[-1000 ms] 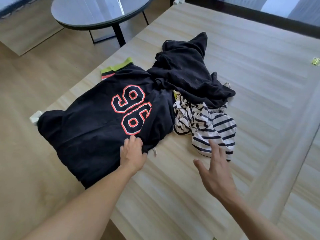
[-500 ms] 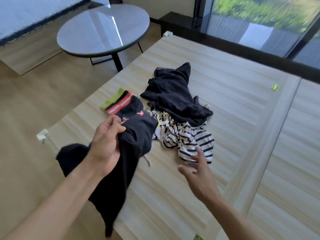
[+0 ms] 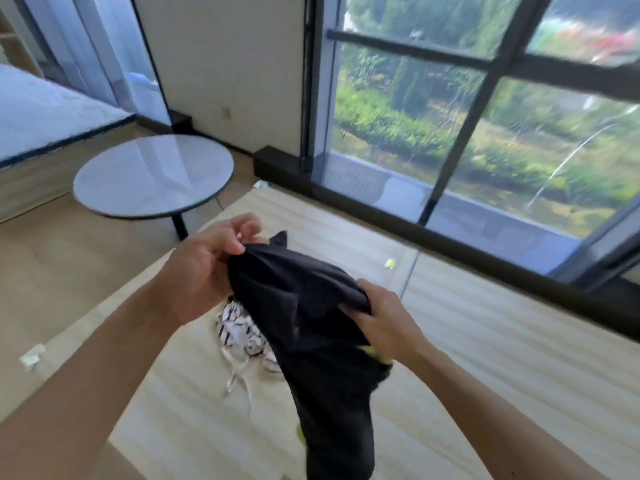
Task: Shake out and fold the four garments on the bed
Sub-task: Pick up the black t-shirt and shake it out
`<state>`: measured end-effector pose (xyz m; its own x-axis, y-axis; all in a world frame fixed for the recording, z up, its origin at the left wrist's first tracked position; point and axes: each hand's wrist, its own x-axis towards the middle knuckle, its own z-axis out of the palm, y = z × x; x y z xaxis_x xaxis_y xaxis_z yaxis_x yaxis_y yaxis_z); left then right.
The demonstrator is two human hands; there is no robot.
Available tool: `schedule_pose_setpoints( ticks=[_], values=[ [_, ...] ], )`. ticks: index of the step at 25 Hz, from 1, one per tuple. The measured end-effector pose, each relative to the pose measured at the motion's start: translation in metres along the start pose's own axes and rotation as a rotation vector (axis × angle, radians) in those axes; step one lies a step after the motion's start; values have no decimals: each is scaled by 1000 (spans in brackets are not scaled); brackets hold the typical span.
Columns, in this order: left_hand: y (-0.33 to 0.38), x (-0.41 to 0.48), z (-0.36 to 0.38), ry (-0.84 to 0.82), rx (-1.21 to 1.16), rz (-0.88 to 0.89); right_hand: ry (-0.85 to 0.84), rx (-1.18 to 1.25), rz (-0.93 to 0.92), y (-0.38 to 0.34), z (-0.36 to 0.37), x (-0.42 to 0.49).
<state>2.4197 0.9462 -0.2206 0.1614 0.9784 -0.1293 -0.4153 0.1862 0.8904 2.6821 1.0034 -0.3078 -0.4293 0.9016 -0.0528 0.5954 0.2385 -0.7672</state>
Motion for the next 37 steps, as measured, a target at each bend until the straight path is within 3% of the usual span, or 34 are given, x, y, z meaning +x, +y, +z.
schedule_pose_setpoints(
  ticks=[3, 6, 8, 11, 13, 15, 17, 23, 28, 33, 37],
  values=[
    [39, -3, 89, 103, 533, 175, 99, 81, -71, -60, -101, -47],
    [68, -12, 213, -148, 1201, 437, 212, 150, -120, -134, -196, -91],
    [86, -18, 284, -224, 1379, 559, 291, 204, -123, -177, -255, -124],
    [134, -22, 361, -157, 1292, 827, 387, 507, -165, -212, -338, -186],
    [169, -27, 398, -76, 1213, 916, 388, 614, -234, -215, -377, -222],
    [196, -36, 433, -2, 1141, 962, 389, 528, -216, -212, -398, -252],
    [215, -43, 460, 61, 1043, 984, 496, 329, -155, -212, -405, -270],
    [230, -48, 470, 52, 817, 863, 777, 244, -169, -236, -434, -283],
    [228, -36, 439, -24, 692, 747, 794, -64, -193, -263, -452, -277],
    [235, -27, 424, 49, 468, 507, 877, -394, -172, -260, -471, -286],
    [235, -22, 428, 49, 472, 397, 901, -382, -125, -253, -480, -289]
  ],
)
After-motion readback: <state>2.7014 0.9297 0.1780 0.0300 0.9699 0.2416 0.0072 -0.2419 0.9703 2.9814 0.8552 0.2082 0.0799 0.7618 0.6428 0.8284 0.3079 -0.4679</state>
